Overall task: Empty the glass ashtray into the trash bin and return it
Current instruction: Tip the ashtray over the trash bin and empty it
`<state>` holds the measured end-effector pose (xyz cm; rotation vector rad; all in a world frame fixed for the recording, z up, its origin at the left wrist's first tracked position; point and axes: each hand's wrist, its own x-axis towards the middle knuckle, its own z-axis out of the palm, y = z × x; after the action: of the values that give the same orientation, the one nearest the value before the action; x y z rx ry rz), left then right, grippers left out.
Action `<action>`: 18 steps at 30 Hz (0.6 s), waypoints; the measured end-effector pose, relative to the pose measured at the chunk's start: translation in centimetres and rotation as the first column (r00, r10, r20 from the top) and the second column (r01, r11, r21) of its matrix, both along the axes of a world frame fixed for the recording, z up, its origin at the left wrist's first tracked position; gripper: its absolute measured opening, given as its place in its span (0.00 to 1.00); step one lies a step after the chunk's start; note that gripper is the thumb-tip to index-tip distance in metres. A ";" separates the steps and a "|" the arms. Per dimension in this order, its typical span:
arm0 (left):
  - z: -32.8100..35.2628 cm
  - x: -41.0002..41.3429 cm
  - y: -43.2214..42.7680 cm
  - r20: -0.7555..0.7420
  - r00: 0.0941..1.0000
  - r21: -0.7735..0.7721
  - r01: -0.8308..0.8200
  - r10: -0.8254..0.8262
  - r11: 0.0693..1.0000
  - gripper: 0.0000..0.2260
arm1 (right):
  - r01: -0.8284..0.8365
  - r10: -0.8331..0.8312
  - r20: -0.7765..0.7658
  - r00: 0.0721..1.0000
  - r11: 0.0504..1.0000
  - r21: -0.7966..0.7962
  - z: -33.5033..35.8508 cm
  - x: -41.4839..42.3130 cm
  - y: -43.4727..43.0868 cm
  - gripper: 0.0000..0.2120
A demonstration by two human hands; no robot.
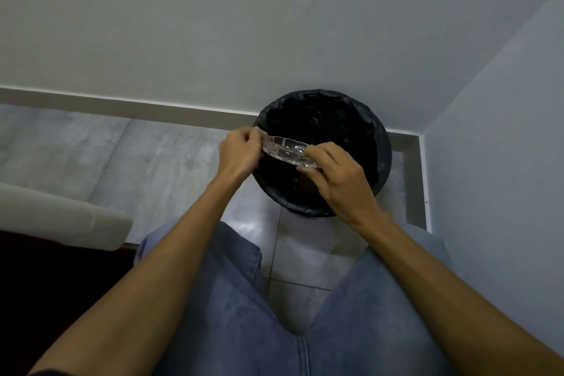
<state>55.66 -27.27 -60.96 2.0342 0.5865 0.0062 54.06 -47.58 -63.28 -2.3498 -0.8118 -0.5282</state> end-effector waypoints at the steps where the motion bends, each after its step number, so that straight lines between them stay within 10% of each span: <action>1: -0.7 -0.1 0.1 0.106 0.994 0.164 -0.024 0.006 0.986 0.17 | 0.013 -0.010 -0.060 0.998 0.999 0.050 0.1 -0.1 0.3 0.13; 5: -4.5 -0.6 -0.6 0.118 0.980 0.482 0.085 -0.161 0.872 0.19 | 0.245 -0.101 -0.444 0.890 0.929 0.279 0.6 0.1 2.1 0.11; 10: -7.0 -1.2 -2.6 0.172 0.972 0.416 0.074 -0.158 0.906 0.23 | 0.717 -0.101 -0.890 0.445 0.635 0.287 -1.9 2.1 4.5 0.15; 18: -7.5 -1.2 -2.7 0.250 0.960 0.352 0.027 -0.122 0.936 0.22 | 0.853 -0.004 -0.985 0.173 0.500 0.148 -3.4 2.9 5.7 0.17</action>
<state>54.50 -30.00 -68.43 2.3440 0.3513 0.3584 56.95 -41.92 -66.64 -1.5574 0.7365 0.3367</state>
